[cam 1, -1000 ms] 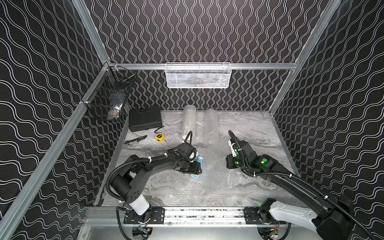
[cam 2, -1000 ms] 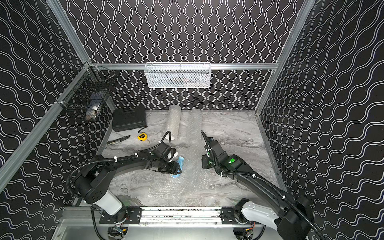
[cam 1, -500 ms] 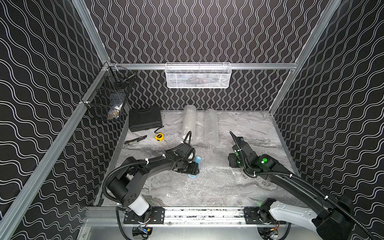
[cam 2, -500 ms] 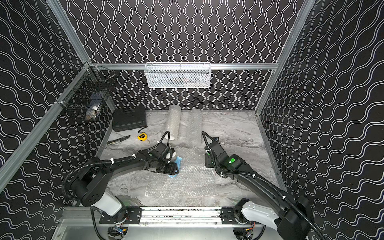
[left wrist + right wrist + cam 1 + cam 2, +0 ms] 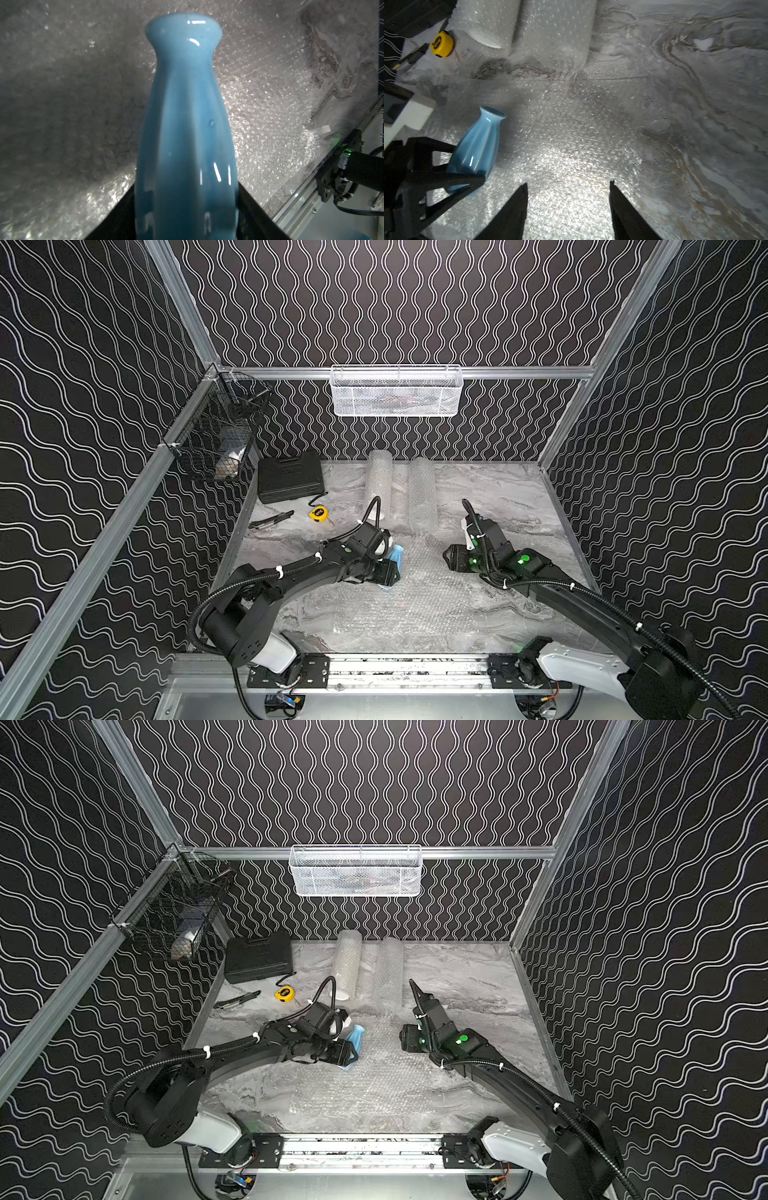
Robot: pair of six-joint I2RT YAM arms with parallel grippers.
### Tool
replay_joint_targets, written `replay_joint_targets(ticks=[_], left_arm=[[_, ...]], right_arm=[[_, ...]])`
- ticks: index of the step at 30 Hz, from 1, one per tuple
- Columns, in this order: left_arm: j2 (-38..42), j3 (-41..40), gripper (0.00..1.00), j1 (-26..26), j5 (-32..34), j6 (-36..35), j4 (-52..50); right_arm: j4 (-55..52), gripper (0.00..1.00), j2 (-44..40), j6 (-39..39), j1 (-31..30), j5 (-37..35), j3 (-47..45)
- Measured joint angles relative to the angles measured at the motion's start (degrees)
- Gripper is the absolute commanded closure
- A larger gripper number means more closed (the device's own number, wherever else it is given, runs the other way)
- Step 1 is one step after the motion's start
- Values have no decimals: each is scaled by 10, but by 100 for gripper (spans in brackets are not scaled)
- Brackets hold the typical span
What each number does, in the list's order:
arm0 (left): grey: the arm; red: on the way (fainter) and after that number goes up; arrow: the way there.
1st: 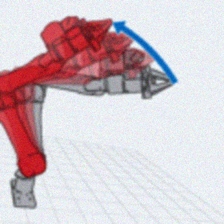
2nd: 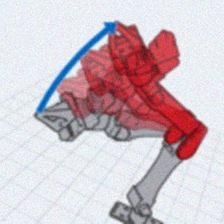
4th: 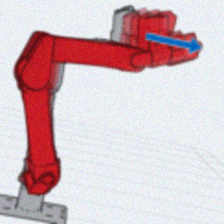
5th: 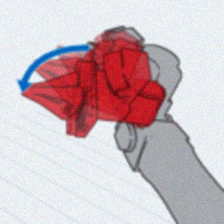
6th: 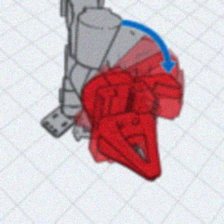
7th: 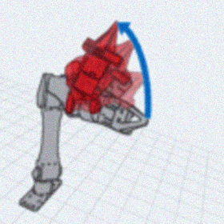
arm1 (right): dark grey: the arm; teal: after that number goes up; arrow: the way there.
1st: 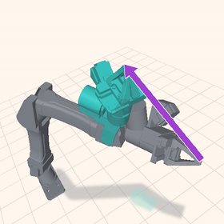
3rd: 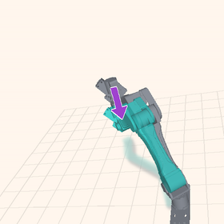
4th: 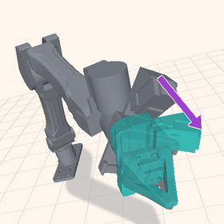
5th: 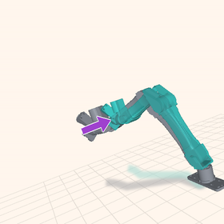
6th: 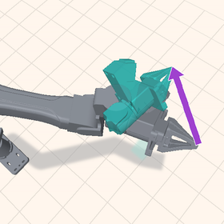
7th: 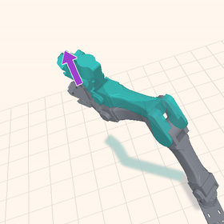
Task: Unwrap the vase from the bubble wrap
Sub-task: Pick up the vase from the bubble wrap.
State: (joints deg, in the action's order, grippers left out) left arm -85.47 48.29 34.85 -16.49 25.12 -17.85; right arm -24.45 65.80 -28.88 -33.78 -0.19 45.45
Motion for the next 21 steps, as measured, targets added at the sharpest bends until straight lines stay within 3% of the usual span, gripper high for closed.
replay_joint_targets(ticks=[11, 21], left_arm=[[28, -7, 40, 20, -19, -14, 61], [28, 4, 41, 43, -45, -26, 89]], right_arm=[[158, 31, 49, -53, 103, 262, -29], [260, 28, 107, -98, 105, 365, -26]])
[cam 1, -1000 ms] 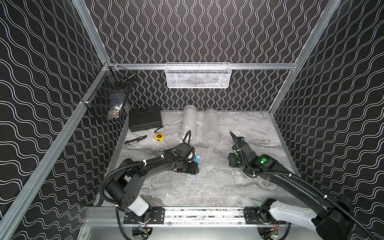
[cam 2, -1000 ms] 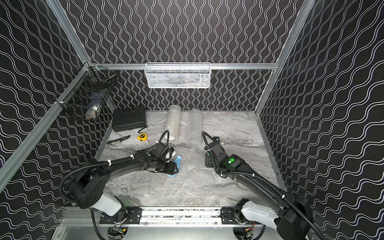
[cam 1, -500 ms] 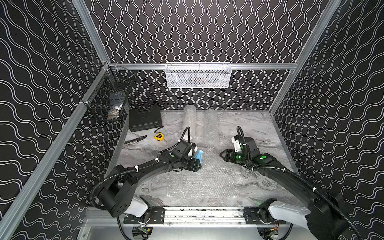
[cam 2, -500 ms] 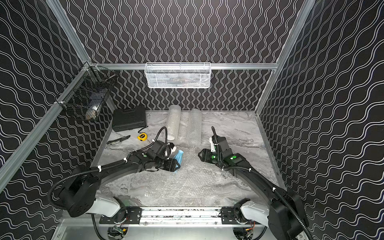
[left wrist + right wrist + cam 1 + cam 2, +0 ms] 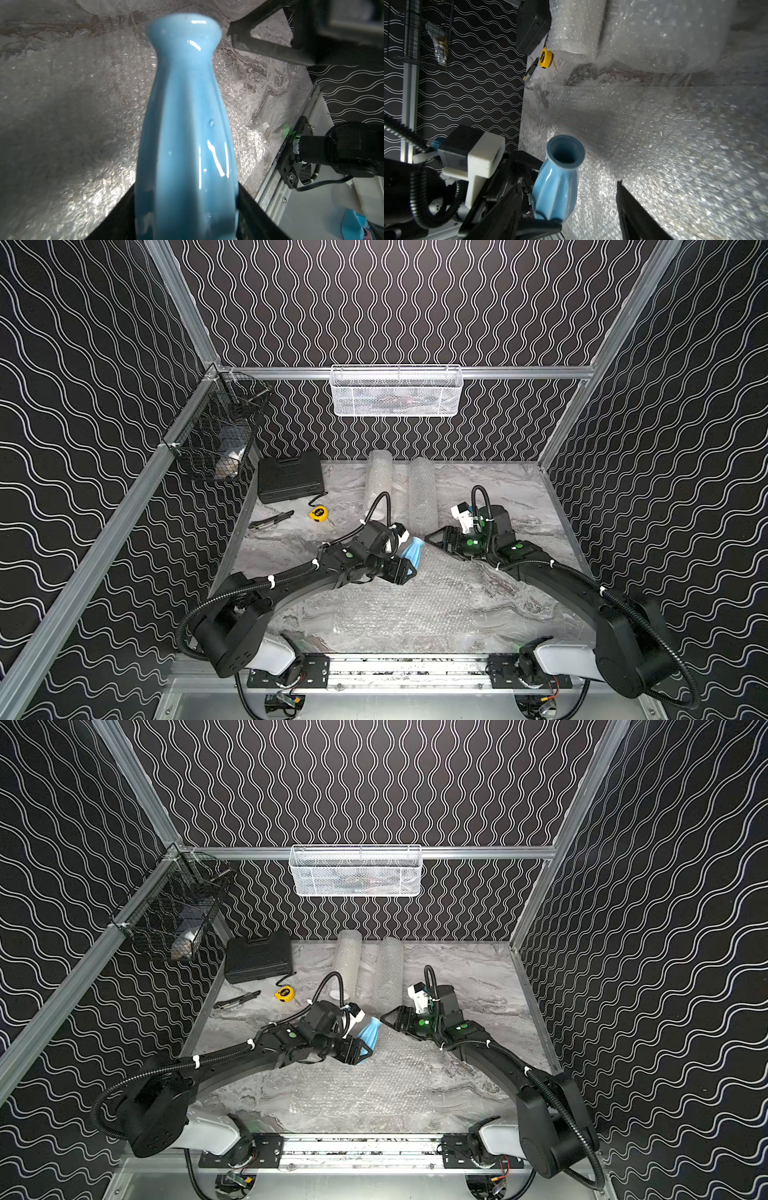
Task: Unwrap the vase from the bubble wrap
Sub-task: Pick up the vase from the bubble wrap.
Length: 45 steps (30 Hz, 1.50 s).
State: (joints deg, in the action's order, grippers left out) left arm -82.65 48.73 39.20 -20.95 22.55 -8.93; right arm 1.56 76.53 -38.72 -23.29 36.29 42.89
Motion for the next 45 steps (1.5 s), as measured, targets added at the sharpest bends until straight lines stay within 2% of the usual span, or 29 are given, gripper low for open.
replay_joint_targets(ticks=[12, 23, 28, 35, 39, 45], left_arm=[[-4, 3, 41, 15, -36, -1, 30], [-14, 4, 41, 19, -59, 0, 51], [-14, 4, 41, 20, -63, 0, 59], [-16, 3, 40, 20, -64, 0, 59], [-16, 0, 34, 20, -67, 0, 66], [-12, -3, 15, 20, -60, 1, 67]], right_arm=[[31, 31, 28, -13, -2, 34, 7], [39, 52, 46, -14, -13, 45, 13], [44, 65, 49, -14, -13, 44, 10], [54, 75, 50, -26, -14, 45, 9], [52, 77, 45, -25, -14, 42, 8], [37, 78, 29, -9, -14, 17, 7]])
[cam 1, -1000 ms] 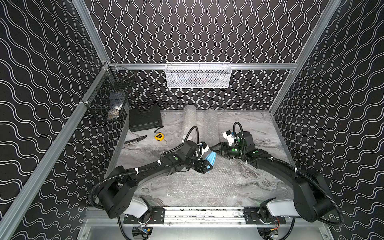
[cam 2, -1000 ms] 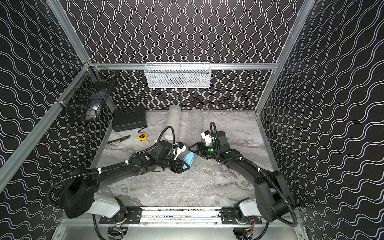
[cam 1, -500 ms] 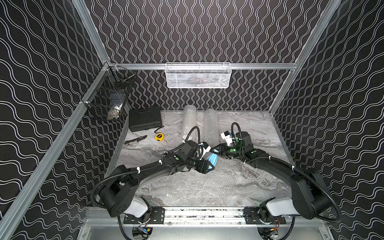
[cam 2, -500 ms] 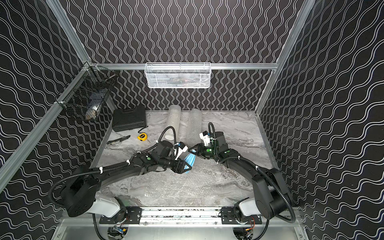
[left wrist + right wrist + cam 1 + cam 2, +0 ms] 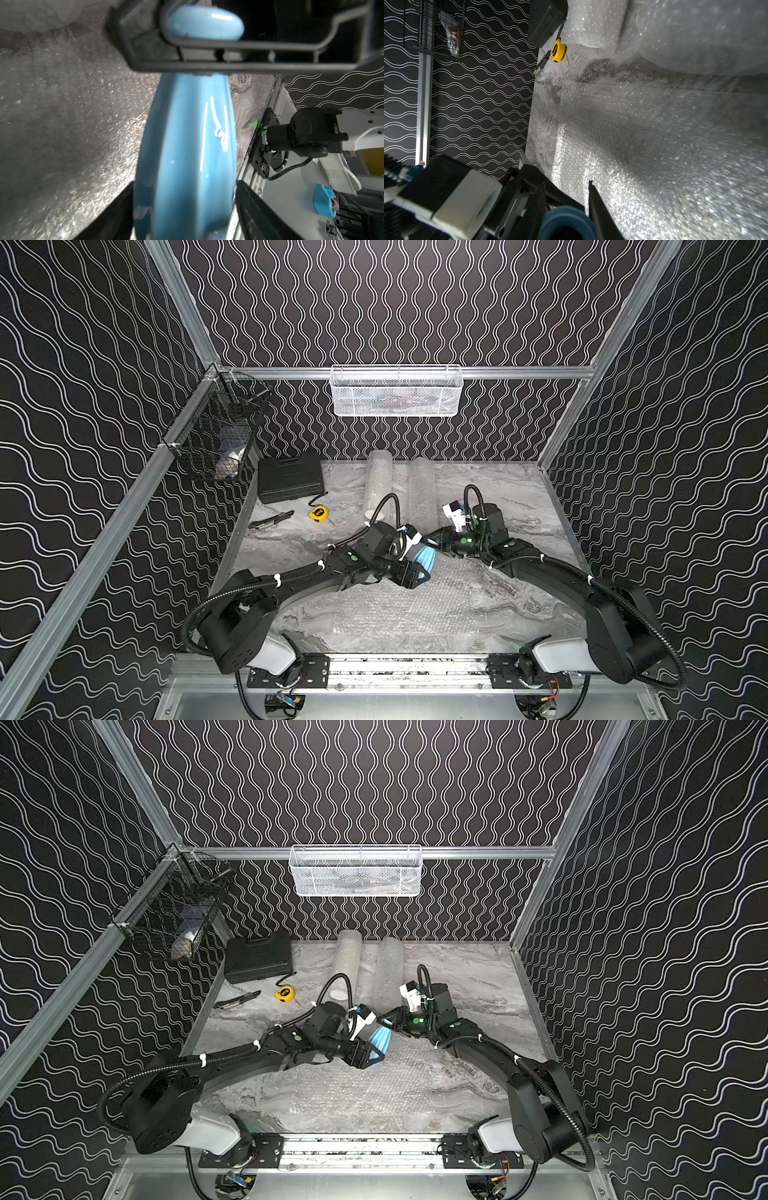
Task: Unwrap the vase from the bubble wrap
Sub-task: Pick up the vase from the bubble wrap, then place the vase at the center of the board.
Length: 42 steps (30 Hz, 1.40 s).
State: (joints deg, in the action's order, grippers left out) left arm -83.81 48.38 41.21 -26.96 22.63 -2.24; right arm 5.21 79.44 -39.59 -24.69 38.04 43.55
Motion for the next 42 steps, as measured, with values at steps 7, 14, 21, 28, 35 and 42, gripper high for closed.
replay_joint_targets(ticks=[7, 14, 21, 28, 35, 42], left_arm=[[38, 4, 12, 0, 53, -2, -38], [62, 46, 12, -1, 167, -17, -150], [94, 87, 12, -23, 242, -31, -258], [119, 117, 12, -81, 264, -75, -352], [144, 100, 13, -129, 267, -108, -376], [139, 92, 14, -143, 246, -108, -374]], right_arm=[[-51, 79, -37, 37, 1, -61, 4], [-121, 79, -58, 94, 5, -156, 28], [-165, 79, -61, 137, 20, -251, 49], [-174, 79, -56, 167, 47, -337, 63], [-155, 79, -39, 196, 86, -424, 76], [-86, 79, 7, 227, 131, -489, 92]])
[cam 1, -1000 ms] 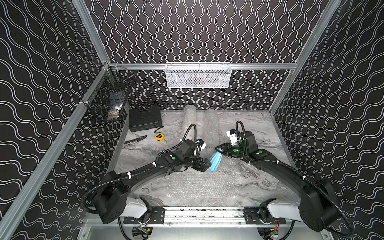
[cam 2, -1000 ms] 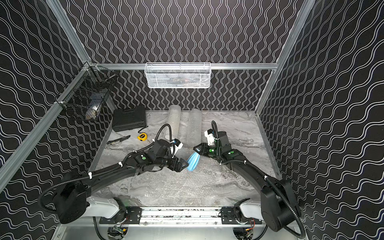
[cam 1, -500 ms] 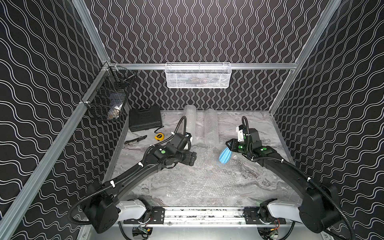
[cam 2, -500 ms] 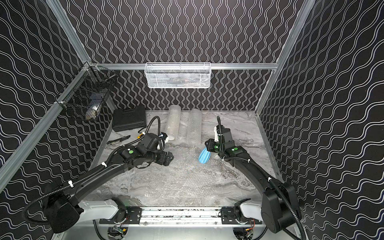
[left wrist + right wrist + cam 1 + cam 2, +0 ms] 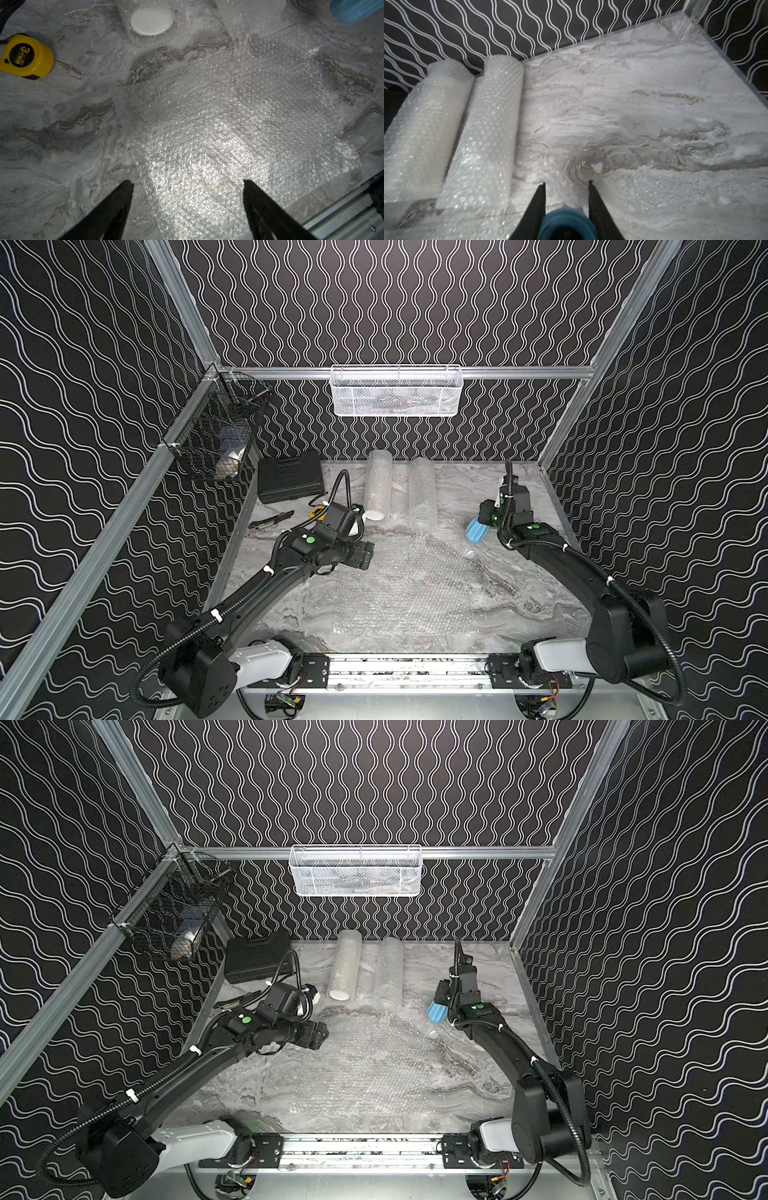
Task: Unwrap the vase from the bubble wrap
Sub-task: Place the vase at the center of the board.
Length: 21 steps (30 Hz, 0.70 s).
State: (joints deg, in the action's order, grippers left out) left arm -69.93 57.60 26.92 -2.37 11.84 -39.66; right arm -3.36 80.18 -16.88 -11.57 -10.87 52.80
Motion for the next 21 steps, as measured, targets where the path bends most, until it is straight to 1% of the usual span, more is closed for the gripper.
replay_joint_targets(ticks=[12, 21], left_arm=[[3, -10, 14, -12, -18, -1, 3], [10, -14, 14, -16, -19, -11, 4]], right_arm=[[124, 77, 121, 36, 64, -52, 48], [182, 78, 214, 49, 85, -71, 108]])
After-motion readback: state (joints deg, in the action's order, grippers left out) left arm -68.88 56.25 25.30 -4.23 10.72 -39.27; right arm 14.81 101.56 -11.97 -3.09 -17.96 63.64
